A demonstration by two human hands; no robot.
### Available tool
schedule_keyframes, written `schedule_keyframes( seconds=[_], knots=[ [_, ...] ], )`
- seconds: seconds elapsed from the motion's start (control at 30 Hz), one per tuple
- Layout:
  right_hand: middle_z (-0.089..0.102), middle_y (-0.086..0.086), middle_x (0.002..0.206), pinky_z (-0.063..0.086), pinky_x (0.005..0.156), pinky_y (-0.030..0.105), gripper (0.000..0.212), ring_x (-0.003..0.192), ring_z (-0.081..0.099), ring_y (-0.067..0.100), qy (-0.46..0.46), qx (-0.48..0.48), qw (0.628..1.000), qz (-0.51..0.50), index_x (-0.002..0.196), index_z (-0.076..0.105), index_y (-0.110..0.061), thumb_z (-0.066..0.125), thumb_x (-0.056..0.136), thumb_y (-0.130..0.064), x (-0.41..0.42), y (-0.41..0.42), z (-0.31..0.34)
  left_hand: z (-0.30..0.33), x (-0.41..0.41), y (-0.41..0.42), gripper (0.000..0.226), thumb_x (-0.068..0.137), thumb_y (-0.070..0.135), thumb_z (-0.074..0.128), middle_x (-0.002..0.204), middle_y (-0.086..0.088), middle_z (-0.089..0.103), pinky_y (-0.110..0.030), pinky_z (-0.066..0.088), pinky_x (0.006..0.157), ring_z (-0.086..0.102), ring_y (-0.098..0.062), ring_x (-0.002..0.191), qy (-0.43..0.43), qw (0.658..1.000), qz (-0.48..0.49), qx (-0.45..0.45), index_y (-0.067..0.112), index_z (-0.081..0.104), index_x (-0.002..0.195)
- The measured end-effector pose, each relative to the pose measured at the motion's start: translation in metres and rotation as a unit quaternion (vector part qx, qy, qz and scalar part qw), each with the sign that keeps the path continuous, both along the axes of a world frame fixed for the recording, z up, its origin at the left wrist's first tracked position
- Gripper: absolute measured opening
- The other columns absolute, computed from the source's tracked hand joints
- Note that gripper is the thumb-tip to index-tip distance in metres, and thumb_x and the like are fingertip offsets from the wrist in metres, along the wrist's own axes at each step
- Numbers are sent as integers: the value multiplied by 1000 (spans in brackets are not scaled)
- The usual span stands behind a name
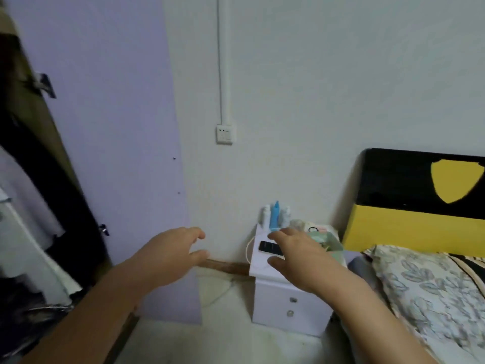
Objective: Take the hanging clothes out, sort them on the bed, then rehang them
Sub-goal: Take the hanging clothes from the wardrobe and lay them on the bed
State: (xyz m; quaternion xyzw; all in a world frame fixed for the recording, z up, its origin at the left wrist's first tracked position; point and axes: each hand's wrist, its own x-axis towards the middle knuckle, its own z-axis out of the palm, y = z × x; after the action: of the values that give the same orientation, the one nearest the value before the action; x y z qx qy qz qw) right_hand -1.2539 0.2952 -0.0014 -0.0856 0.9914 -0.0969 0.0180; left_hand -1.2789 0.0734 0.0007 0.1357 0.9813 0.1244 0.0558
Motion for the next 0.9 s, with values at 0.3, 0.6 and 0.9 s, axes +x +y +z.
schedule_keyframes(
  seconds=[0.3,0.6,0.9],
  knots=[
    [37,3,142,37,103,36,49,129,36,24,3,-17,991,134,141,33,-20,45,96,-36,-50,-175,-1,14,-9,-165,48,96,41,42,141,2,42,-24,37,98,43,-13,125,22,991,134,15,22,35,139],
    [39,6,140,37,105,36,43,128,36,25,9,-35,962,270,138,37,-17,45,97,-30,-112,-303,21,27,-29,-265,42,95,37,46,130,5,50,-20,40,87,51,-11,109,44,964,257,42,21,44,133],
    [45,9,134,39,98,31,44,121,43,23,64,-90,906,409,139,37,-14,45,97,-24,-211,-404,51,51,-84,-345,40,94,33,49,130,-1,52,-25,42,92,53,-17,112,141,906,391,80,19,47,131]
  ],
)
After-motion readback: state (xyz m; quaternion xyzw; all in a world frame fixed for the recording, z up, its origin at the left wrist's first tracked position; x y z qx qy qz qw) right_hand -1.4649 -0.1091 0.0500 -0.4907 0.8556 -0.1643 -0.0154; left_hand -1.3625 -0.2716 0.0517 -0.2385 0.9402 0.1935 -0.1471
